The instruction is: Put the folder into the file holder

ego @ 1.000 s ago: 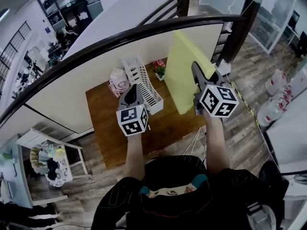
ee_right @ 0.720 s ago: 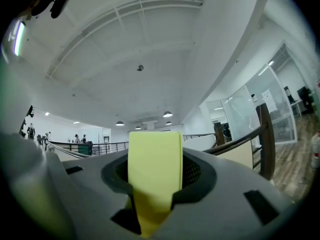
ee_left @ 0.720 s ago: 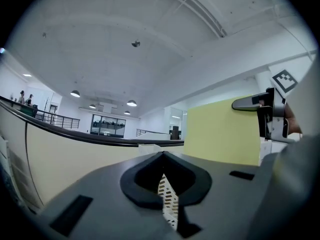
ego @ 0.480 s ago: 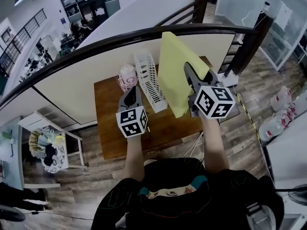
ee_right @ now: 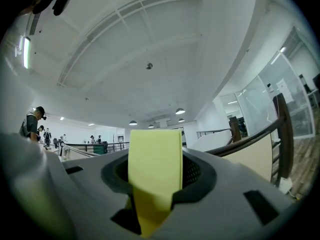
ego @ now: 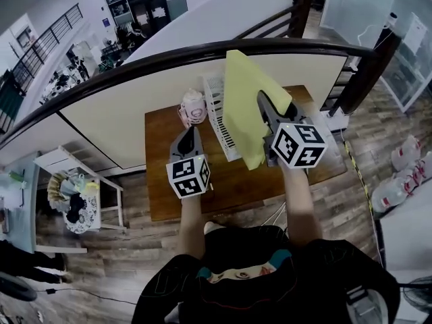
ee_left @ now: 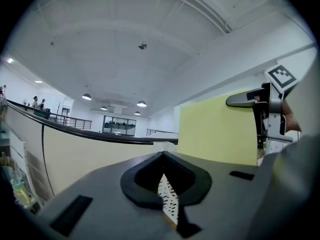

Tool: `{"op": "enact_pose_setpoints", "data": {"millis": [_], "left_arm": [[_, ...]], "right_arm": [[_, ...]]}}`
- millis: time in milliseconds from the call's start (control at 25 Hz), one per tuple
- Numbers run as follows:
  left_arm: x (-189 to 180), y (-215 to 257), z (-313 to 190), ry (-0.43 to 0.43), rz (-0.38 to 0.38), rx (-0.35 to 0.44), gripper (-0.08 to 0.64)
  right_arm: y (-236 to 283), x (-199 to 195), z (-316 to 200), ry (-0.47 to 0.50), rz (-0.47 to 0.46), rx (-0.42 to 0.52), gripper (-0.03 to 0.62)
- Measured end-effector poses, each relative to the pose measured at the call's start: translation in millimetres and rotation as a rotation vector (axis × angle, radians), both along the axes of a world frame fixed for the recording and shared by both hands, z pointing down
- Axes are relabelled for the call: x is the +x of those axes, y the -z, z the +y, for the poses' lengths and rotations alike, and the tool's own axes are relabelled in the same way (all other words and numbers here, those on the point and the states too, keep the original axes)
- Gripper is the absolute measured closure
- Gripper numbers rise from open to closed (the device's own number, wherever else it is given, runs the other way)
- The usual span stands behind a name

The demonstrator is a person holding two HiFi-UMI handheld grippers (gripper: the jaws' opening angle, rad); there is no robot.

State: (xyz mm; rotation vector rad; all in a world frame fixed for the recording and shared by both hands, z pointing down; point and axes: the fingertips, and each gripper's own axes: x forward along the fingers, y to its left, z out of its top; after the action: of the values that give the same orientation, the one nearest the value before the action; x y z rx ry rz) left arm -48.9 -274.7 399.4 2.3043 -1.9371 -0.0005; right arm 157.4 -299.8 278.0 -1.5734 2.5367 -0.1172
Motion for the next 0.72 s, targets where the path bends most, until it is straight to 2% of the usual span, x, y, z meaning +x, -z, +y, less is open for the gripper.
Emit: {"op": "enact_pose_setpoints", "data": {"millis": [240,720], "left_arm": [[-28.8,3.3,-19.4,0.047,0.002,0.001,0.558],[-45.0,2.6,-70.0,0.031,-0.004,-0.004,0.558]], "right_arm": [[-3.2,-23.6,-29.2,0.019,0.018,0.0,0.422],[-5.7,-50.1,-79.4,0.007,0.044,0.031,0.422]]}}
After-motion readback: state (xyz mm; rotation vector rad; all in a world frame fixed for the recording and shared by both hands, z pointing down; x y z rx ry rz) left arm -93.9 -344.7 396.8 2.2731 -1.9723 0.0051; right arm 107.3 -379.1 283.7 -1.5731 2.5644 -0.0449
